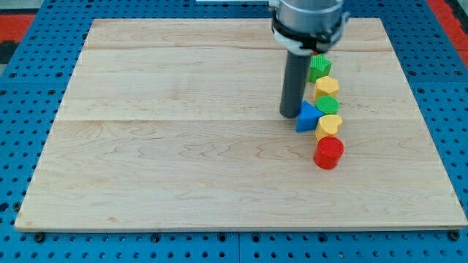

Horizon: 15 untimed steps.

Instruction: Place the triangle below the red circle

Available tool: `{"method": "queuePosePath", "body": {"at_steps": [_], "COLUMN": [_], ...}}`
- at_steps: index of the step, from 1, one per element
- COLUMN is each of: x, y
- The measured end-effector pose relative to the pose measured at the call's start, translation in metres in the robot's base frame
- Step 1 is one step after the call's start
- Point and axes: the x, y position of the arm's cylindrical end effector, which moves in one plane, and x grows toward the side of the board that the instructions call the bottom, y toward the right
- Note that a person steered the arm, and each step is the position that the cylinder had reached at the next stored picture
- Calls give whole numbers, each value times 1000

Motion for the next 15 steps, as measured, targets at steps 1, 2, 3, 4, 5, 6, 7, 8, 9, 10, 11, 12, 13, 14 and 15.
{"method": "queuePosePath", "body": {"at_steps": [1, 2, 3, 4, 5, 6, 7, 8, 9, 10, 11, 12, 13, 14, 15], "x": [-16, -39, -44, -24, -8, 18, 63, 71, 94, 113, 108, 95, 97, 99, 112], "y": [-30, 18, 35, 34, 21, 15, 15, -22, -54, -14, -45, -33, 9, 29, 43]}}
